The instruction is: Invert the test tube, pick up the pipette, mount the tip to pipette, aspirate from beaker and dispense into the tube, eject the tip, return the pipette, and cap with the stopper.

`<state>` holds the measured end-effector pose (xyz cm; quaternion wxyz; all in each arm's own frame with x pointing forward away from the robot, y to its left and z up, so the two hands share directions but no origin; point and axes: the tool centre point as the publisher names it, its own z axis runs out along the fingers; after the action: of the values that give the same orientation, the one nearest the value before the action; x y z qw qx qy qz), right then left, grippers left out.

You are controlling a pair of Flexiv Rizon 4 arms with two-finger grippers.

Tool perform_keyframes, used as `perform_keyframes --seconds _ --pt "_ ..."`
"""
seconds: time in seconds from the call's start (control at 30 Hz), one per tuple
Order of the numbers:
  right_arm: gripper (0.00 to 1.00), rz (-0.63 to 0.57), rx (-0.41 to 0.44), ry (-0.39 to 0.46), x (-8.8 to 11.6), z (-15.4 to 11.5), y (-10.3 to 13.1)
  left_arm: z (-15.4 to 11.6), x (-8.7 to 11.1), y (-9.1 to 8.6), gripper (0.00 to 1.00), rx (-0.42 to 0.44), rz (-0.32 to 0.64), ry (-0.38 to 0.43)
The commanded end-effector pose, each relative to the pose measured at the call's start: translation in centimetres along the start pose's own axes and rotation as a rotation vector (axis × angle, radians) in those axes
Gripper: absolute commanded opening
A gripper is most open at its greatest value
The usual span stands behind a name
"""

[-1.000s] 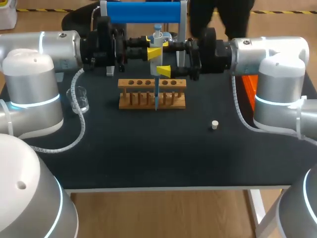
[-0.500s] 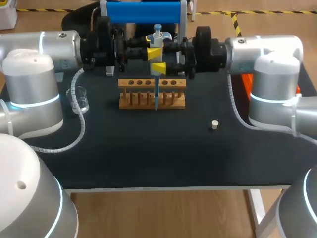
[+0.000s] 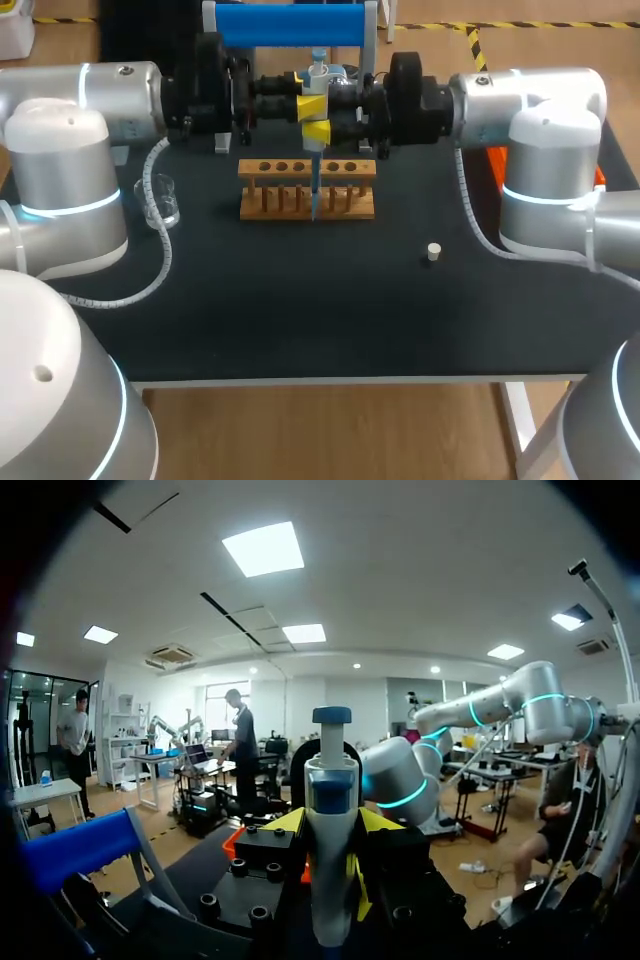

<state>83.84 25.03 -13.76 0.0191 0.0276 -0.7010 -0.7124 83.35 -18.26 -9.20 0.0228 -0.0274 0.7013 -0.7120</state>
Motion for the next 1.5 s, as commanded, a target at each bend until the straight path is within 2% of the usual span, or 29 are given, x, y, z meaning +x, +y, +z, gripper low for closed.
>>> perform_keyframes --seconds 0.03,0.37,0.43,0.53,0.63,1.07,1.1,1.13,1.33,1.5 --pt "0.42 -0.001 0.006 0.007 -0.1 0.0 0.0 0.1 0.1 -0.1 0.0 -0.001 -0.001 -0.001" --pt "0.39 0.003 0.009 0.019 0.1 0.0 0.2 0.1 0.1 -0.1 0.0 -0.001 -0.001 -0.001" --pt "0.36 0.005 0.006 0.021 0.2 0.0 0.2 0.1 0.1 -0.1 0.0 -0.001 -0.001 -0.001" --pt "0.24 0.008 0.005 0.024 0.3 0.0 0.3 0.1 0.1 -0.1 0.0 -0.001 -0.001 -0.001" --pt "0.0 0.011 0.004 0.026 0.4 0.0 0.3 0.1 0.1 -0.1 0.0 -0.001 -0.001 -0.001" --pt "0.0 0.013 0.005 0.041 0.6 0.0 0.5 0.1 0.1 -0.1 0.0 -0.001 -0.001 -0.001" --pt "0.0 0.013 0.006 0.041 0.6 0.0 0.4 0.1 0.1 -0.1 0.34 -0.001 -0.001 -0.001" --pt "0.0 0.014 0.007 0.041 0.6 0.0 0.4 0.1 0.1 -0.1 1.0 -0.001 -0.001 -0.001" --pt "0.0 0.002 0.014 0.067 0.8 -0.7 0.5 0.1 0.1 -0.1 1.0 -0.001 -0.001 -0.001" --pt "0.0 0.001 0.017 0.102 0.8 -2.4 0.4 0.1 0.1 -0.1 1.0 -0.001 -0.001 -0.001"
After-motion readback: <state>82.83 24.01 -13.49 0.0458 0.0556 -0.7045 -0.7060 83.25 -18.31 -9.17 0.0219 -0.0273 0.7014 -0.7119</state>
